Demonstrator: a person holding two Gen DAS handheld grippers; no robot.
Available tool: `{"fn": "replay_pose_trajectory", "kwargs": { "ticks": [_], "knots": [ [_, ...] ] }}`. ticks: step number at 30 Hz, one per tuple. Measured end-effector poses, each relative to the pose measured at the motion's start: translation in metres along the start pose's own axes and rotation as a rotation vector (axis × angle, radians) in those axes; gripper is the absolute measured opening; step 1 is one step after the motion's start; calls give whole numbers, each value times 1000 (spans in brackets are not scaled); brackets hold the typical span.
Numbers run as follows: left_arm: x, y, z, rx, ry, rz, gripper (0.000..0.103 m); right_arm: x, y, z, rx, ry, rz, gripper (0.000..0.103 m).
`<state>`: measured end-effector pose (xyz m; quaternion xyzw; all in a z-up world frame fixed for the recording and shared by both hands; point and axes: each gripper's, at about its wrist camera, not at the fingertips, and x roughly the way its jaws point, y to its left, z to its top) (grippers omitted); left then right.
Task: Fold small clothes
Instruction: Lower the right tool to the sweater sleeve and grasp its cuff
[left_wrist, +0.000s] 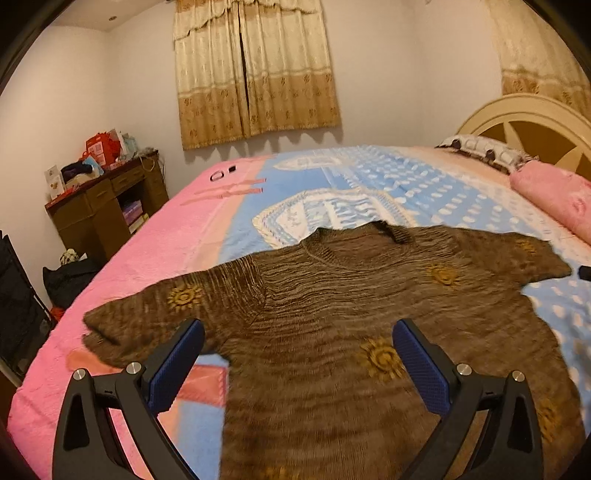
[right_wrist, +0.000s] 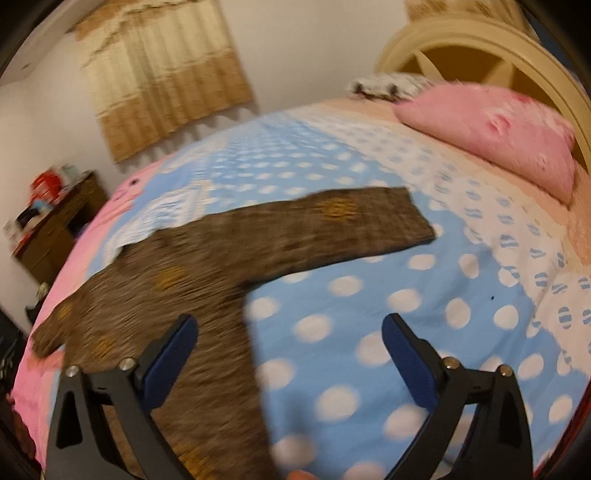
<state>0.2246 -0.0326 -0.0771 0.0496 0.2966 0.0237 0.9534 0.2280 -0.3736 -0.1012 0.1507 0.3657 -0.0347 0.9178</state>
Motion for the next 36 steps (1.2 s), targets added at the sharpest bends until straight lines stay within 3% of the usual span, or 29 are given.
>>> {"fn": "replay_pose_trajectory", "kwargs": {
  "ticks": [7, 13, 19, 27, 28, 29, 36],
  "knots": [
    [55, -6, 9, -48, 55, 6, 102, 57, -79, 38, 162, 69, -88, 85],
    [81, -14, 6, -31, 92, 13, 102, 77, -124, 59, 242, 63, -148, 80],
    [100, -15, 0, -38, 134, 16, 102, 91, -139, 68, 258, 55, -147, 75],
    [103, -13, -1, -51, 143, -17, 102, 119, -126, 80, 217, 77, -102, 62],
    [103, -12, -1, -56, 146, -20, 102, 120, -126, 81, 212, 76, -103, 52],
    [104, -11, -2, -62, 150, -22, 102, 123, -126, 82, 214, 84, -89, 22],
    [106, -5, -3, -101, 158, -45, 102, 118, -99, 90, 162, 76, -12, 17]
  ]
}}
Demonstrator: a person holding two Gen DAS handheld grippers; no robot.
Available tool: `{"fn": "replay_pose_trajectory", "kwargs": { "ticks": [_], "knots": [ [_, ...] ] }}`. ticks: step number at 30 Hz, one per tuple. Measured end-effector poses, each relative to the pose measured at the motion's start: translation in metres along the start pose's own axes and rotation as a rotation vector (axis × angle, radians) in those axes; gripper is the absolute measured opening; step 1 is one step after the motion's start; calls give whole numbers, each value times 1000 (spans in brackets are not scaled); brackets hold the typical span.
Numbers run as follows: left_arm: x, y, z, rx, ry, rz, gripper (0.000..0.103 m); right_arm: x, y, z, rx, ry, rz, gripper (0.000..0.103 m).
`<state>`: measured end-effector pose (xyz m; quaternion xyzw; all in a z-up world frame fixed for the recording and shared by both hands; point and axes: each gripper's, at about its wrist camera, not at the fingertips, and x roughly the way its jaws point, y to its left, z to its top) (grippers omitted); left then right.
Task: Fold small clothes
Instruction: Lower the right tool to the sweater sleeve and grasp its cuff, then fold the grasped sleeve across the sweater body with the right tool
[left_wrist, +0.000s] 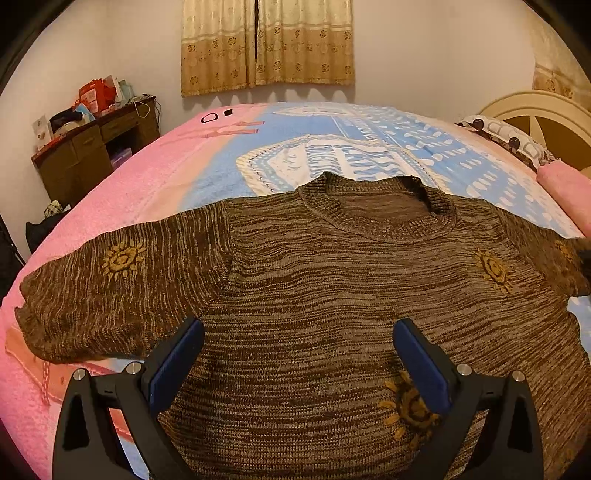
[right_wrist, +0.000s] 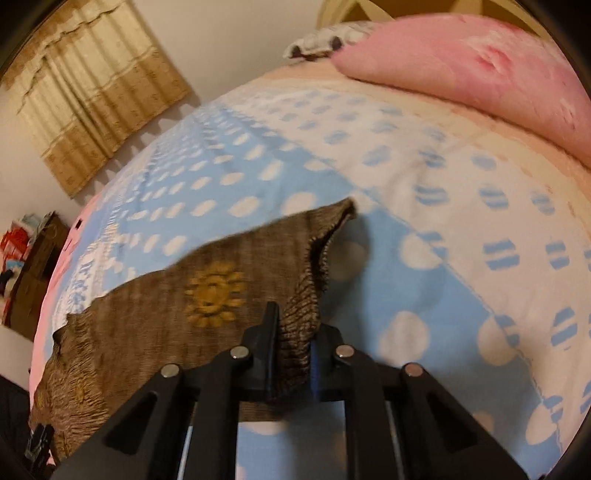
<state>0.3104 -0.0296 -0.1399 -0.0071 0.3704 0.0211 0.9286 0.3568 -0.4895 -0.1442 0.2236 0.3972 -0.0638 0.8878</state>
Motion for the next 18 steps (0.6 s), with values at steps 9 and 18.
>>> {"fn": "replay_pose_trajectory", "kwargs": {
  "ticks": [9, 18],
  "knots": [
    [-3, 2, -3, -5, -3, -31, 102, -28, 134, -16, -303, -44, 158, 16],
    [-3, 1, -2, 1, 2, -56, 102, 9, 229, -72, -476, 64, 286, 16]
  ]
}}
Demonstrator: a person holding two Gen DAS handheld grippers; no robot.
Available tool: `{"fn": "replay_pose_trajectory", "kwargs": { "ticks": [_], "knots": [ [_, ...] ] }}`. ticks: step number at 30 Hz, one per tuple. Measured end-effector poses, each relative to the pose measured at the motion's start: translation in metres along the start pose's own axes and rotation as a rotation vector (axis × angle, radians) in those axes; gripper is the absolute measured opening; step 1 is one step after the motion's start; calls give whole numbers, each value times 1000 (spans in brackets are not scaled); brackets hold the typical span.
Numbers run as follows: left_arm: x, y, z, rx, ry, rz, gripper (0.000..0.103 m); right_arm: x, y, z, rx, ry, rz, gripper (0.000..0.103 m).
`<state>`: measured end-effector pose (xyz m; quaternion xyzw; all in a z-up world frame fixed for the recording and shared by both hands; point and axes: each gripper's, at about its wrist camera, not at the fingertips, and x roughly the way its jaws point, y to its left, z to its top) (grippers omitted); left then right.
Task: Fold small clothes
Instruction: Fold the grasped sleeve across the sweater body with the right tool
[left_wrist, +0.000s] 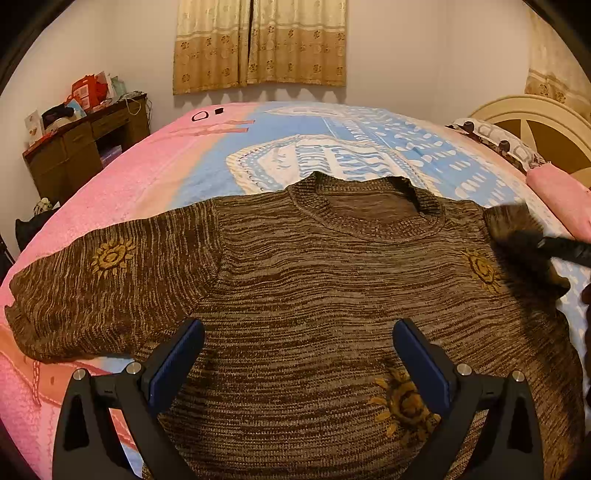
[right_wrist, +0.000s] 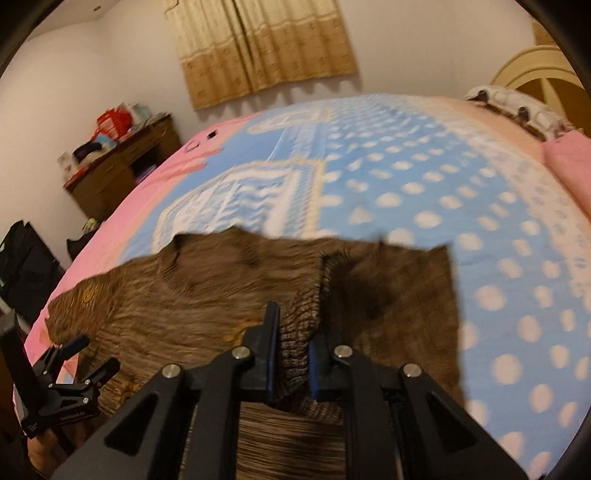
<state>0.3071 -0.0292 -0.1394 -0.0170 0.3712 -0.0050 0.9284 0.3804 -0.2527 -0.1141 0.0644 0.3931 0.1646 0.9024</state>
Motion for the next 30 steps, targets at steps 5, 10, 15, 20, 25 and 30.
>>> {"fn": "replay_pose_trajectory", "kwargs": {
  "ticks": [5, 10, 15, 20, 25, 30],
  "knots": [
    [-6, -10, 4, 28, 1, -43, 102, 32, 10, -21, 1, 72, 87, 49],
    [-12, -42, 20, 69, -16, -151, 102, 4, -2, -33, 0, 17, 145, 93],
    [-7, -108, 38, 203, -39, -208, 102, -30, -32, -41, 84, -88, 137, 93],
    [9, -168, 50, 343, -19, -248, 102, -46, -79, -54, 248, -190, 85, 94],
    [43, -199, 53, 418, 45, -225, 95, -56, -101, -52, 342, -219, 55, 94],
    [65, -209, 55, 461, 140, -268, 22, -66, -103, -46, 341, -246, 61, 94]
  ]
}}
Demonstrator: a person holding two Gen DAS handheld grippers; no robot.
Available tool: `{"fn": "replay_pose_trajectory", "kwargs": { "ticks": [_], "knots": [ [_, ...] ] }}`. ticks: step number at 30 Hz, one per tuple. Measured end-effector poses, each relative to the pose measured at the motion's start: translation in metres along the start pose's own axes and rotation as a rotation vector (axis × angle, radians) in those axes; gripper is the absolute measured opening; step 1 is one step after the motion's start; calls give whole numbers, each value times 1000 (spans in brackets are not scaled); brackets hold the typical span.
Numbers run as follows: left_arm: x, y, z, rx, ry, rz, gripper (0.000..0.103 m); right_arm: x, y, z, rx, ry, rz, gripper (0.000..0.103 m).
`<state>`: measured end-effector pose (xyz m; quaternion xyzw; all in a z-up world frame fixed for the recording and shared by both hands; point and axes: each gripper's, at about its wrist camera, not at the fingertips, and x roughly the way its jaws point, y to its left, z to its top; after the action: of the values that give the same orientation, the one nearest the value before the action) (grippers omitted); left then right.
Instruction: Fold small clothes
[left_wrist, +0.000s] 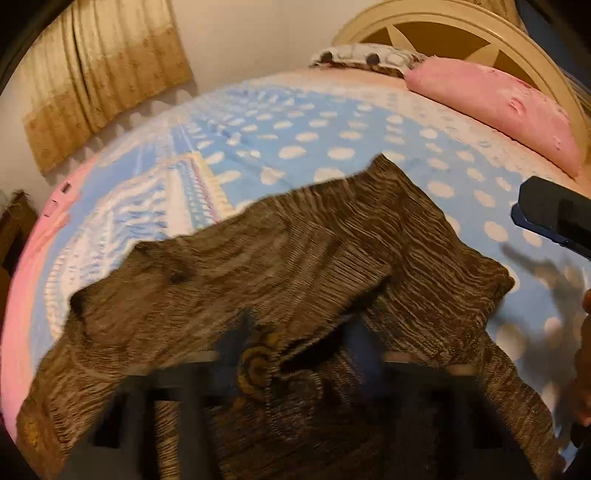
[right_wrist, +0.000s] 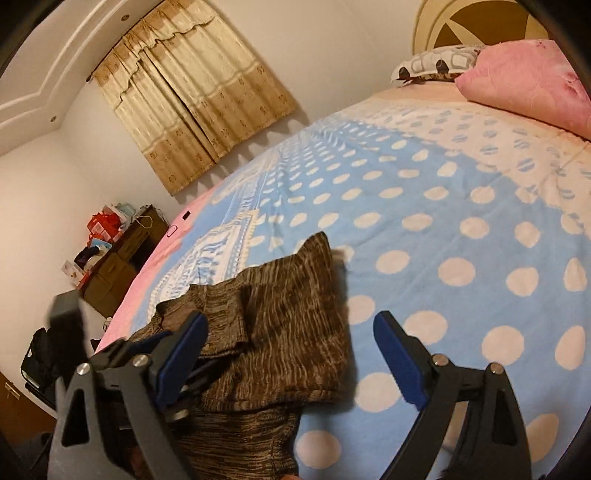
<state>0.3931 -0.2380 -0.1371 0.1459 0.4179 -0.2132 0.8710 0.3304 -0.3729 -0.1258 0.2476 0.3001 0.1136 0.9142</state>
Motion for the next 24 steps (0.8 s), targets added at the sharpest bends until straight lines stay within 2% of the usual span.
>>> {"fn": "replay_pose_trajectory", "kwargs": {
  "ticks": [1, 2, 3, 4, 8, 11, 13, 18, 24],
  "knots": [
    [1, 2, 1, -20, 6, -16, 16, 0, 0, 1, -6, -1, -1, 94],
    [-2, 6, 1, -45, 0, -31, 15, 1, -1, 0, -9, 0, 0, 94],
    [-6, 11, 1, -75, -15, -49, 6, 2, -1, 1, -10, 1, 2, 94],
    [-12, 19, 2, -122, -33, -90, 5, 2, -2, -1, -12, 2, 3, 94],
    [-38, 57, 1, -309, -98, -222, 4, -1, -5, -3, -15, -9, 2, 94],
    [-46, 78, -4, -407, -99, -276, 4, -3, -6, -5, -15, -21, -3, 94],
    [-49, 98, -11, -522, -103, -347, 4, -2, -6, -5, -15, -21, -4, 94],
    [-37, 131, -35, -714, -71, -425, 4, 2, -3, -9, -35, -8, 3, 94],
    [-40, 157, -55, -848, -85, -491, 4, 8, 5, -13, -78, 20, 32, 94]
  ]
}}
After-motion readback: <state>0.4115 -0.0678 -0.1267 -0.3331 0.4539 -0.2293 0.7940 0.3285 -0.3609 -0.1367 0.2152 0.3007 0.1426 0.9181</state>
